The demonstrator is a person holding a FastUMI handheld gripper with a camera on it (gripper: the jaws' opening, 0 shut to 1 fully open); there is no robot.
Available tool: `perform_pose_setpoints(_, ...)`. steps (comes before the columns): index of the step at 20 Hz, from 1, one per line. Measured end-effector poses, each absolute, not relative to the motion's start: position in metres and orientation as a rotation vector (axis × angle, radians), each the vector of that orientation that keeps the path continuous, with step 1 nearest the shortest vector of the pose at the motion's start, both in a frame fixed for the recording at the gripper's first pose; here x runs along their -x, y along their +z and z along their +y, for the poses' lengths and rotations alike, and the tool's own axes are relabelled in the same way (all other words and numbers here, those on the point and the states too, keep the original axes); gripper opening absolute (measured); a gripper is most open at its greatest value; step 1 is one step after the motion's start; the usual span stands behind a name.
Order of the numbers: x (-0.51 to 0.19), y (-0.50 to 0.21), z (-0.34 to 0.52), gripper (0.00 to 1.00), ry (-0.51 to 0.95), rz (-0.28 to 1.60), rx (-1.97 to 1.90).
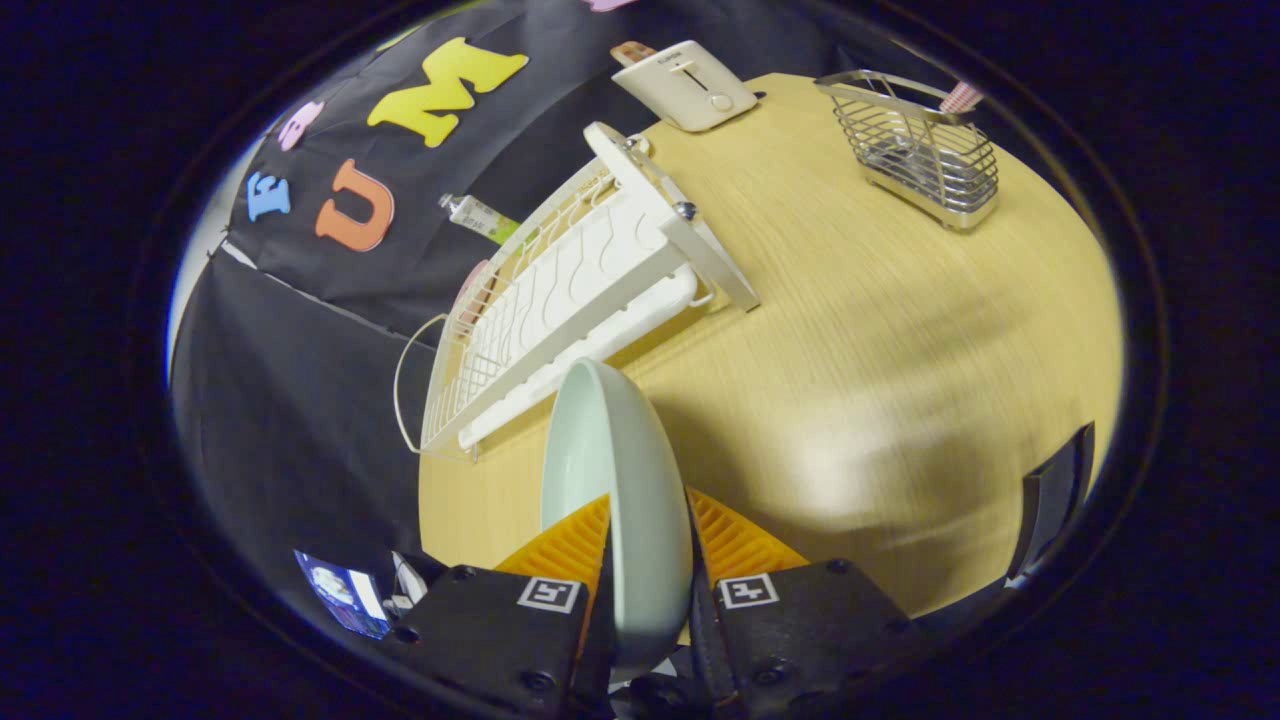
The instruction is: Take the plate from the dish rack, then take the spoon from the basket and place it into the plate.
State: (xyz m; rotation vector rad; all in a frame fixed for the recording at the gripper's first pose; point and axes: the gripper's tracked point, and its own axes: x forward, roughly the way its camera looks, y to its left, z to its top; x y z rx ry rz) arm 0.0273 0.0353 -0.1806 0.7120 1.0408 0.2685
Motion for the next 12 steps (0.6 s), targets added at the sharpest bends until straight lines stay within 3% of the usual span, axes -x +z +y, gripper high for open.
perform_pose_setpoints(7, -0.032, -0.182, 0.010, 0.58, 0.234, 1.010, -0.702)
perform_pose_setpoints(12, -0.033, -0.177, 0.005, 0.63, 0.241, 0.981, -0.685)
